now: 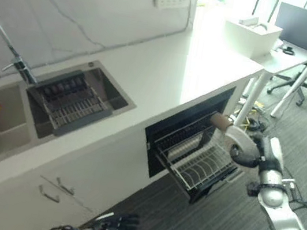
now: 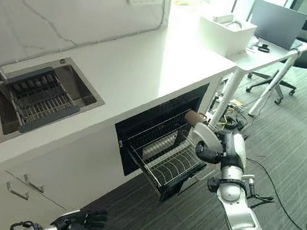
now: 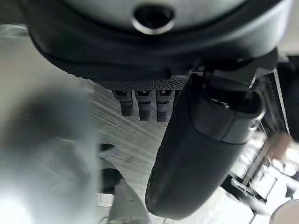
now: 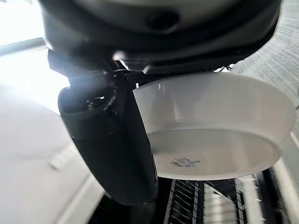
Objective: Place the dishes in the dishwasher.
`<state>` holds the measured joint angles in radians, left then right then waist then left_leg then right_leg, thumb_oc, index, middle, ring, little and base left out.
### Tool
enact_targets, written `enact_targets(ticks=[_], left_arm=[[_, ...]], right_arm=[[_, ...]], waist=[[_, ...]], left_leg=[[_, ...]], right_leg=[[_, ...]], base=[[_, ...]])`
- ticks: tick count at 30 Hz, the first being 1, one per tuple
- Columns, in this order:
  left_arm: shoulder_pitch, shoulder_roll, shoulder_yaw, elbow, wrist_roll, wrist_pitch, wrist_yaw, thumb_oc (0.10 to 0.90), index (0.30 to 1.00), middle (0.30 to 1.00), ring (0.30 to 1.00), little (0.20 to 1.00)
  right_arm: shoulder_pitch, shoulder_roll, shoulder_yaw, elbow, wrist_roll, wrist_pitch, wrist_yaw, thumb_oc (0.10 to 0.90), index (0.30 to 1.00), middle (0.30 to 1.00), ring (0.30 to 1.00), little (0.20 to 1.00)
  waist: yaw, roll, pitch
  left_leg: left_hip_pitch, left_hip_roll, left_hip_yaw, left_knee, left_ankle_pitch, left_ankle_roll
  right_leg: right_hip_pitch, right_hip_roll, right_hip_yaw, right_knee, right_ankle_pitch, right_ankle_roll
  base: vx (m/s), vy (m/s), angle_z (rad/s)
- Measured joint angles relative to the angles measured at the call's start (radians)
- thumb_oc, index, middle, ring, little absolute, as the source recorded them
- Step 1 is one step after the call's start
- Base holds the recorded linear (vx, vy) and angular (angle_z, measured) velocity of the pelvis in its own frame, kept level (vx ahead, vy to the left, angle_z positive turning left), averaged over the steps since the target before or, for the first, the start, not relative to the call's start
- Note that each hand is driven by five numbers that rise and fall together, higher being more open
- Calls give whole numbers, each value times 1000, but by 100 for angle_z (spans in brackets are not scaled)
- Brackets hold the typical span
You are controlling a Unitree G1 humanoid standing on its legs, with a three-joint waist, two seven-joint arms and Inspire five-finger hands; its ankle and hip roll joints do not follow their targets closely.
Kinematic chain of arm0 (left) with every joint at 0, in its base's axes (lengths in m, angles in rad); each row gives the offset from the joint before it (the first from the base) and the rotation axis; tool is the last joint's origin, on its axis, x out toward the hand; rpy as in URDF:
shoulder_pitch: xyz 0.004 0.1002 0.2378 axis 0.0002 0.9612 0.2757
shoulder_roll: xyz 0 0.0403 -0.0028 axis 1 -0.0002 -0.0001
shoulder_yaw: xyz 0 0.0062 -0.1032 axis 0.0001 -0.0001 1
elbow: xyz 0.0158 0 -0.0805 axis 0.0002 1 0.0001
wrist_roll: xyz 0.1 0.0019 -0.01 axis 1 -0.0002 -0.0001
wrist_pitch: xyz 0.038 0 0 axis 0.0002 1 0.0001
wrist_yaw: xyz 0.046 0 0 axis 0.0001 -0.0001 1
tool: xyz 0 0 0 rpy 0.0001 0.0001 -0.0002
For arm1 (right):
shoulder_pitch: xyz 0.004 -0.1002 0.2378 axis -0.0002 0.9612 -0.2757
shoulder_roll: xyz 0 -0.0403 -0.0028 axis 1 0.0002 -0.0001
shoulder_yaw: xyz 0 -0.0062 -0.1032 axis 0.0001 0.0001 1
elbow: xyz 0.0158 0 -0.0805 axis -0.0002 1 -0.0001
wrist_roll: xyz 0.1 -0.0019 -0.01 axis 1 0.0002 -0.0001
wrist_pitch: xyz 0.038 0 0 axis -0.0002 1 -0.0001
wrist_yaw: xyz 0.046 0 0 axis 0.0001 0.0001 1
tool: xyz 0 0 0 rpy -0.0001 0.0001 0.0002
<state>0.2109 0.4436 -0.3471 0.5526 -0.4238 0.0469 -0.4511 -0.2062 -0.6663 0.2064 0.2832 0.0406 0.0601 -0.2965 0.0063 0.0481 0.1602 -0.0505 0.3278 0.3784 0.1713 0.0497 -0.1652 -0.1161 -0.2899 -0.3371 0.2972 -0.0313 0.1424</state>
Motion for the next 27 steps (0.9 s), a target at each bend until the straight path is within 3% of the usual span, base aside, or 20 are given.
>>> enact_targets(ticks=[6, 10, 14, 22, 27], left_arm=[[-7, -87, 103, 170, 5, -124, 13, 800, 900, 900, 900, 900], [-7, -110, 162, 251, 5, -163, 33, 800, 900, 900, 900, 900], [-9, -118, 207, 320, -4, -164, 72, 800, 900, 900, 900, 900], [-35, -132, 195, 321, -43, -159, 94, 800, 900, 900, 900, 900], [-82, -144, 187, 308, -83, -172, 93, 800, 900, 900, 900, 900]], right_arm=[[-156, 32, 52, 212, -34, -2, -3, 400, 300, 300, 300, 300], [-214, 29, 71, 281, -38, -11, -3, 400, 300, 300, 300, 300], [-251, 20, 98, 392, -38, -10, -1, 400, 300, 300, 300, 300], [-330, 12, 135, 608, -37, 2, 8, 400, 300, 300, 300, 300], [-439, -2, 135, 751, -39, 1, -19, 400, 300, 300, 300, 300]], waist=[[40, -14, -17], [80, -11, -18], [103, -4, -19], [132, 11, -7], [145, 52, 79]], left_leg=[[-37, -13, -43, 4, 9, 9], [-55, -24, -57, 2, 8, 12], [-73, -42, -90, 6, 8, 18], [-111, -70, -122, 16, 8, 20], [-163, -78, -139, 17, 28, 27]], right_leg=[[3, -18, -37, 2, 4, -3], [5, -35, -45, 2, -2, 10], [21, -53, -83, -2, -1, 12], [20, -70, -111, -6, -4, 25], [-27, -77, -119, 19, -2, 23]], base=[[-1, -10, 20], [17, -1, 17], [25, 10, 26], [-3, 14, 14], [-101, -23, 8]])
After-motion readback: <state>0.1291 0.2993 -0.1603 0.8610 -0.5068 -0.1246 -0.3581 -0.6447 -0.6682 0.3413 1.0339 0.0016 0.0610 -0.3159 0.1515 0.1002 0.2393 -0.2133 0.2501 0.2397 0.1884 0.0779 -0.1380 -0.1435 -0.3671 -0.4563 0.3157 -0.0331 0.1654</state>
